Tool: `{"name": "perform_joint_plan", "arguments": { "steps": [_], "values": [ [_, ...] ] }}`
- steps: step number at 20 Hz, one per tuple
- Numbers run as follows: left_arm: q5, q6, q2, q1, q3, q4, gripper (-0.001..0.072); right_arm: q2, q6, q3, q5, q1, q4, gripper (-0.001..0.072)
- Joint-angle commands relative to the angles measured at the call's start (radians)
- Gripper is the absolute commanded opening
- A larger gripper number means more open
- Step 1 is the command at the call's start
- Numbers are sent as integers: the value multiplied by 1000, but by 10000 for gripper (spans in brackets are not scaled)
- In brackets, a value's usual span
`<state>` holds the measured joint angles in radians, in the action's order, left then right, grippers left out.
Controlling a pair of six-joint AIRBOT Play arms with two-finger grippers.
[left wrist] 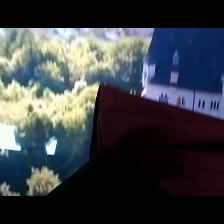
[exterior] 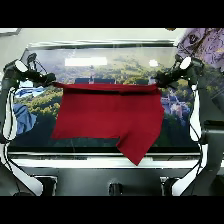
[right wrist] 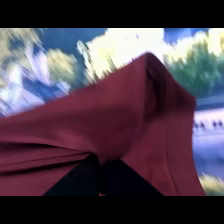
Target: Fold the clothes and pants, and hang the long-sleeved shirts on hangers.
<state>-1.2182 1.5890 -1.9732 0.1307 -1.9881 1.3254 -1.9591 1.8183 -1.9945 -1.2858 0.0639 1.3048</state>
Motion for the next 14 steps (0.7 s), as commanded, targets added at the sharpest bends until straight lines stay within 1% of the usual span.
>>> {"name": "perform_joint_plan", "arguments": {
  "steps": [1,5,9,13,14],
  "values": [
    [-167,0,-14,1,14,-1,13,-1,0,0,-164,-1,65,25],
    [-235,0,-27,-15,76,-1,13,-17,0,0,-235,-1,68,25],
    [-254,25,-34,-29,124,-1,13,-59,0,0,-285,-1,68,25],
    [-280,27,-34,-39,125,-2,16,-97,0,0,-298,-1,68,27],
    [-283,27,-34,-42,125,-2,36,-103,0,0,-299,-1,68,52]
  ]
}}
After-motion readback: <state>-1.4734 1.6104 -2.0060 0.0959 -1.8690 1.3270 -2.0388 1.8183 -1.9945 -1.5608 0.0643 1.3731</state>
